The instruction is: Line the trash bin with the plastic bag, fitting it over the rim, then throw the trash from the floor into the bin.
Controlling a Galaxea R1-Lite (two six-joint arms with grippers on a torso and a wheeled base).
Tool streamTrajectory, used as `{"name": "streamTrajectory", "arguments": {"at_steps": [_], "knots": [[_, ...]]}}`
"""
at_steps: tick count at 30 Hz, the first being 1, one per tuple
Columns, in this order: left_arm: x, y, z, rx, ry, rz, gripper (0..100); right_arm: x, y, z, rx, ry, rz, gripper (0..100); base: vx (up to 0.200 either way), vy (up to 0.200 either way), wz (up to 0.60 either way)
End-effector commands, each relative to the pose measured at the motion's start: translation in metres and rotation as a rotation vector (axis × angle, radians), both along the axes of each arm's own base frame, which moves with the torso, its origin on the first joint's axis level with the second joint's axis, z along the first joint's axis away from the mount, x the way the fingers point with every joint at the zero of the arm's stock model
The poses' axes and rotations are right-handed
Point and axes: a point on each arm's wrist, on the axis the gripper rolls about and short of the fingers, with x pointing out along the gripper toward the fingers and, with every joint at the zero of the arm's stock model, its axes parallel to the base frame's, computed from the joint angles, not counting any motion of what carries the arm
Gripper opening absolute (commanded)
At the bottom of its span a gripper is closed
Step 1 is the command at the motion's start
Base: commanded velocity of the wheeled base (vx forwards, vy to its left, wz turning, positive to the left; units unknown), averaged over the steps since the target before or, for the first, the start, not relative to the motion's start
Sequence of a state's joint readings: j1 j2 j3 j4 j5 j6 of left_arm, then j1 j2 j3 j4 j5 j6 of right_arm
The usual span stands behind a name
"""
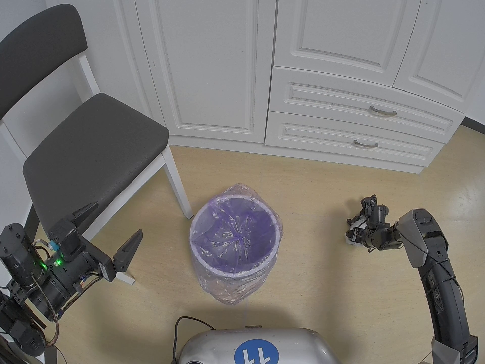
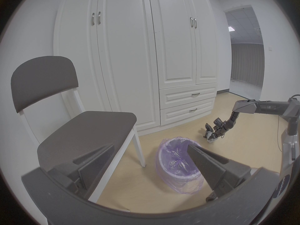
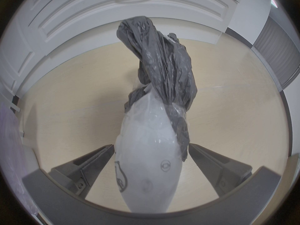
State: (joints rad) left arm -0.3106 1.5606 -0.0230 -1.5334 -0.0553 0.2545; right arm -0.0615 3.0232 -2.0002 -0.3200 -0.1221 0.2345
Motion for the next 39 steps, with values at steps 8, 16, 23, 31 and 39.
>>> {"name": "streamTrajectory", "arguments": {"at_steps": [8, 16, 23, 31, 39], "knots": [[-0.004, -0.003, 0.000, 0.002, 0.000, -0.021, 100, 0.002, 0.002, -0.001, 0.002, -0.038, 0.001, 100, 0.000, 0.000, 0.00], [-0.004, -0.003, 0.000, 0.004, 0.001, -0.024, 100, 0.001, 0.002, -0.001, 0.009, -0.032, -0.008, 0, 0.000, 0.000, 0.00], [-0.008, -0.001, 0.004, -0.005, -0.024, -0.022, 100, 0.002, 0.001, 0.000, -0.001, -0.034, -0.030, 0, 0.000, 0.000, 0.00], [-0.010, -0.001, 0.003, -0.003, -0.015, -0.024, 100, 0.007, 0.007, 0.047, -0.004, -0.102, -0.041, 0, 0.000, 0.000, 0.00], [-0.009, -0.001, 0.002, -0.002, -0.012, -0.024, 100, -0.018, 0.036, 0.090, 0.000, -0.055, 0.044, 0, 0.000, 0.000, 0.00]]}}
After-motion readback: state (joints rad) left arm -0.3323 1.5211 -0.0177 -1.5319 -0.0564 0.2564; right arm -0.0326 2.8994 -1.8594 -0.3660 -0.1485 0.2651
